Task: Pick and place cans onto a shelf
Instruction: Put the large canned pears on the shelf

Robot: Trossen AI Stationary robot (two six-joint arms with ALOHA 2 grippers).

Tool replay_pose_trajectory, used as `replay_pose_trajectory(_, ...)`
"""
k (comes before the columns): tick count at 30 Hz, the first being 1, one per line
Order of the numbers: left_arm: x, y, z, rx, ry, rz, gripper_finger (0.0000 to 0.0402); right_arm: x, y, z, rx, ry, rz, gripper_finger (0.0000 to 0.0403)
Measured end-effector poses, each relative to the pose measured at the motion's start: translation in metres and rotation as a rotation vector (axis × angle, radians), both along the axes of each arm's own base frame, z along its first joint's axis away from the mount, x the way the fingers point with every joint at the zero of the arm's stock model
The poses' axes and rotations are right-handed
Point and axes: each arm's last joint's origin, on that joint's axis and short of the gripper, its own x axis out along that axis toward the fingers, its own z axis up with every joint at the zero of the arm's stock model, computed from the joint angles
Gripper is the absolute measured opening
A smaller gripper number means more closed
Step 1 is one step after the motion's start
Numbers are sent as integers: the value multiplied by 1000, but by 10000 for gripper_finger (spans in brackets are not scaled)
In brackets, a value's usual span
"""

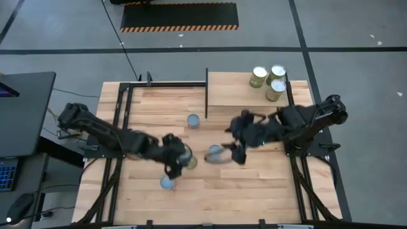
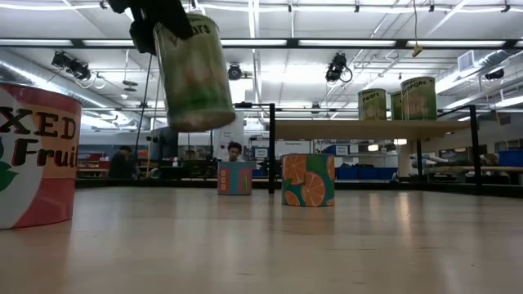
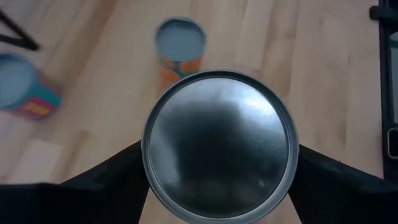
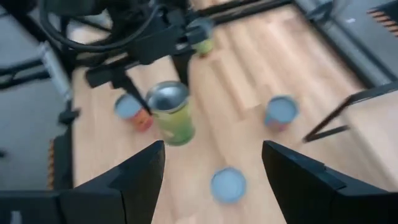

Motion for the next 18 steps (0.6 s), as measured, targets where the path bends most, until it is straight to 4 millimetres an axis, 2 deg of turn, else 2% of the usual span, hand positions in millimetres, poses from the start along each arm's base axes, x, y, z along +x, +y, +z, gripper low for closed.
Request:
replay_pose_trajectory(3, 10, -18, -21, 60, 12, -4, 315, 1, 21, -22, 1, 23, 53, 275)
replay_pose_trajectory(7, 21, -27, -46, 70, 66, 9, 315, 2, 45, -52, 18, 28, 107, 275)
replay_pose_trajectory(12, 28, -30, -53, 77, 52, -14, 321, 1, 64, -87, 59, 54, 186, 275)
replay_pose_trajectory(18, 31, -26, -51, 101, 34, -40, 350, 5, 73, -120, 109, 2, 235, 275)
